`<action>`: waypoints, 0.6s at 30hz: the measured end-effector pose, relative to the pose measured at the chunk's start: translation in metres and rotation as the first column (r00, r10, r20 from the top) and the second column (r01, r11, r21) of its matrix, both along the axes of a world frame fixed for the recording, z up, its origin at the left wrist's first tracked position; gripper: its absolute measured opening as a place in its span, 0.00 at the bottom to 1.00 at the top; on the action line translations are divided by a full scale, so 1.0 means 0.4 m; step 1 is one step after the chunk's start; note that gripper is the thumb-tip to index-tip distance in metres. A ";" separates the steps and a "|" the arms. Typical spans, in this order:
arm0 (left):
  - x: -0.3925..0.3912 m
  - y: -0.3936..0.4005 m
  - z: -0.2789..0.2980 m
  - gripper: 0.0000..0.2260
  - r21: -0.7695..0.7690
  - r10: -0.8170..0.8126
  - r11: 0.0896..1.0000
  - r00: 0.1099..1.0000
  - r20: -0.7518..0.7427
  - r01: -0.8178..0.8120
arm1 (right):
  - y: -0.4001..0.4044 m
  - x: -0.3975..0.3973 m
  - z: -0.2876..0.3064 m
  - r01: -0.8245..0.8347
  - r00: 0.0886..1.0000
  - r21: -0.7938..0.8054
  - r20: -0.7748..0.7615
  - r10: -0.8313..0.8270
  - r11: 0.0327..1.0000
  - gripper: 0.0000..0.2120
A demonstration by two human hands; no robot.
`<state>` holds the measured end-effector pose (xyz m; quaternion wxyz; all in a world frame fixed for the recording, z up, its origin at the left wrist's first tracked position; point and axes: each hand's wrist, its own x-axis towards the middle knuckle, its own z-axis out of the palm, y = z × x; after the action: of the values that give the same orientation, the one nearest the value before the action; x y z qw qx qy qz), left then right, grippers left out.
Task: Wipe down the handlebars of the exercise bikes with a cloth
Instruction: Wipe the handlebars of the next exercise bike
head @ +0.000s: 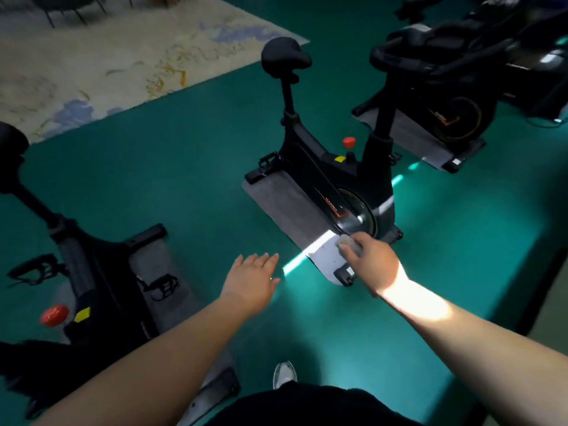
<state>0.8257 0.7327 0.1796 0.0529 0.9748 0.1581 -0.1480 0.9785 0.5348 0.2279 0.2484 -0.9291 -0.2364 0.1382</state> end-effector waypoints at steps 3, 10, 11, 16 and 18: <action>0.048 0.073 0.013 0.26 0.004 0.067 0.998 0.998 0.003 -0.067 | 0.102 0.076 0.006 -0.060 0.997 0.024 -0.041 0.061 0.998 0.14; 0.118 0.226 -0.001 0.26 0.034 0.308 0.951 0.951 -0.007 -0.308 | 0.356 0.251 -0.015 -0.278 0.960 -0.026 -0.024 0.278 0.960 0.14; 0.128 0.248 -0.004 0.26 0.043 0.351 0.936 0.936 -0.005 -0.350 | 0.398 0.278 -0.021 -0.318 0.948 -0.026 -0.022 0.318 0.948 0.14; 0.170 0.330 -0.011 0.27 0.048 0.574 0.818 0.819 0.006 -0.573 | 0.608 0.396 -0.041 -0.540 0.842 -0.036 -0.042 0.538 0.841 0.14; 0.171 0.342 -0.013 0.27 0.044 0.654 0.756 0.757 0.005 -0.653 | 0.682 0.418 -0.046 -0.620 0.784 -0.038 -0.040 0.619 0.783 0.14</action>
<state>0.8942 0.8694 0.1743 0.0795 0.8586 0.4914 -0.1220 1.1459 0.8077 0.2096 0.1693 -0.8040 -0.5216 0.2297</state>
